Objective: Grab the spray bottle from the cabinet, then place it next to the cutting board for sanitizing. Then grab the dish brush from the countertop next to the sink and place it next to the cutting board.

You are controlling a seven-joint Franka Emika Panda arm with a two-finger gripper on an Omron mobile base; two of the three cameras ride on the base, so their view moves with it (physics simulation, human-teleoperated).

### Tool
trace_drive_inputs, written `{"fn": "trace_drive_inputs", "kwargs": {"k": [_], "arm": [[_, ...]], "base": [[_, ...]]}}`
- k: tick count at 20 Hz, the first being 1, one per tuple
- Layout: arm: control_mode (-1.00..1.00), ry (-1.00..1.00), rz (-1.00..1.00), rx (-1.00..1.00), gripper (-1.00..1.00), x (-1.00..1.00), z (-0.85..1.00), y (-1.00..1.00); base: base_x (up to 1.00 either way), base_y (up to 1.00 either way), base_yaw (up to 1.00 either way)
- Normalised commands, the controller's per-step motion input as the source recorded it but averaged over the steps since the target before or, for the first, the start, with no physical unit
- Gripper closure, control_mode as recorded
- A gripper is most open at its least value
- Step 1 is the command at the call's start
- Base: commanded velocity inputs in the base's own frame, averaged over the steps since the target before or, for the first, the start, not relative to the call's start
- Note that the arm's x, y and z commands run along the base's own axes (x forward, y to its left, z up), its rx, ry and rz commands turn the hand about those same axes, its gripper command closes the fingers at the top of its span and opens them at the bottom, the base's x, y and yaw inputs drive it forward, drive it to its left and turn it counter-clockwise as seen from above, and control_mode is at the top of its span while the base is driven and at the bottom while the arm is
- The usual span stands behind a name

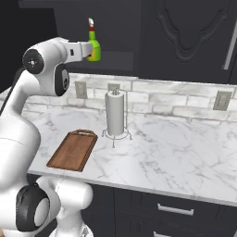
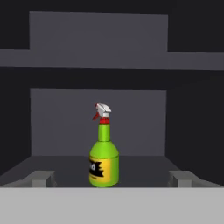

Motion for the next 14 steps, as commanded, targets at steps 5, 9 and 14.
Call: {"fn": "trace_drive_inputs", "kwargs": {"k": [5,9,14], "arm": [[-1.00,0.03,0.00,0.00,-1.00,0.35,0.00,0.00],[-1.00,0.04,0.00,0.00,-1.00,0.40,0.00,0.00],[-1.00,0.01,0.00,0.00,-1.00,0.38,0.00,0.00]], "base": [[0.00,0.00,0.00],[0.00,0.00,0.00],[0.00,0.00,0.00]]}}
